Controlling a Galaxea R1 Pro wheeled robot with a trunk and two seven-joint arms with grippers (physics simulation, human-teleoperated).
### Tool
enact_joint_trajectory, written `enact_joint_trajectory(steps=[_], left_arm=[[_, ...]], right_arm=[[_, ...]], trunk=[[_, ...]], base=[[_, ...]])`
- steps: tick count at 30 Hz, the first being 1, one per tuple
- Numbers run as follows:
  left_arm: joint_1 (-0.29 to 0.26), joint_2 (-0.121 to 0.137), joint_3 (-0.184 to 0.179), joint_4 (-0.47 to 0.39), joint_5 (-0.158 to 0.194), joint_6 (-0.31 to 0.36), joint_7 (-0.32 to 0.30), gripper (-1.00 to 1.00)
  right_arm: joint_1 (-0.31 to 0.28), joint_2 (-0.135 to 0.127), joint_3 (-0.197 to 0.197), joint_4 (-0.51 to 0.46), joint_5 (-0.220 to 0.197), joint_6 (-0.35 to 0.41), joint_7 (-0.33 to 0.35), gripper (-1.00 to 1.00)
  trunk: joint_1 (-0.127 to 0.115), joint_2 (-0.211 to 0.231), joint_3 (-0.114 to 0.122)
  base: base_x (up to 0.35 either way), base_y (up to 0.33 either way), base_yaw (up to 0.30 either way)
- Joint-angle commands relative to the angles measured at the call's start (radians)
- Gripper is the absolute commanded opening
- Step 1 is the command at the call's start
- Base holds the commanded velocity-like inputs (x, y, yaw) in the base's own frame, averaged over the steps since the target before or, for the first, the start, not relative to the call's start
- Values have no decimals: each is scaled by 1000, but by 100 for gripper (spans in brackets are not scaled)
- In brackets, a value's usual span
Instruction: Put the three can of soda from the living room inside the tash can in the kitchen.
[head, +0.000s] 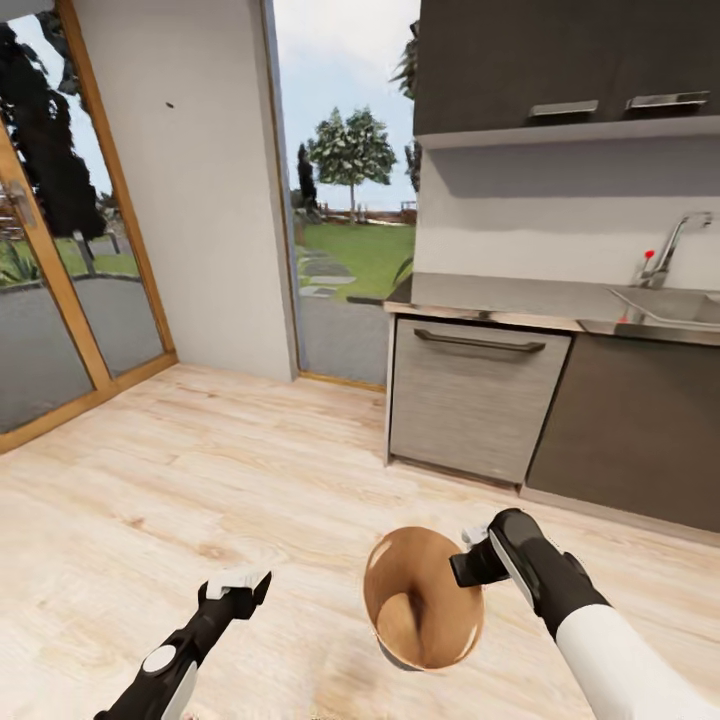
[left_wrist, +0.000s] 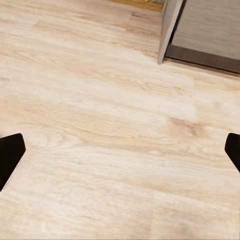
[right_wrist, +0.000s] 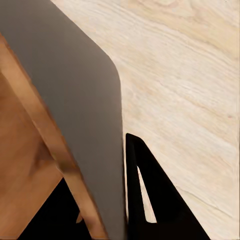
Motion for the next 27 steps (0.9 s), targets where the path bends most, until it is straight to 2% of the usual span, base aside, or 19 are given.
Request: enact_joint_trajectory(steps=[1, 6, 10, 27], left_arm=[[0, 0, 0, -2, 1, 0, 0, 100], [0, 0, 0, -4, 1, 0, 0, 100], [0, 0, 0, -6, 1, 0, -1, 100], [0, 0, 0, -5, 1, 0, -1, 100]], right_arm=[[-2, 2, 22, 0, -2, 0, 2, -100], [-4, 6, 44, 0, -3, 0, 2, -100], [-4, 27, 48, 1, -2, 0, 1, -100], [-3, 31, 49, 0, -4, 0, 2, -100]], trunk=[[0, 0, -1], [0, 0, -3], [0, 0, -3], [0, 0, -3]], base=[[0, 0, 217], [0, 0, 223], [0, 0, 241], [0, 0, 245]])
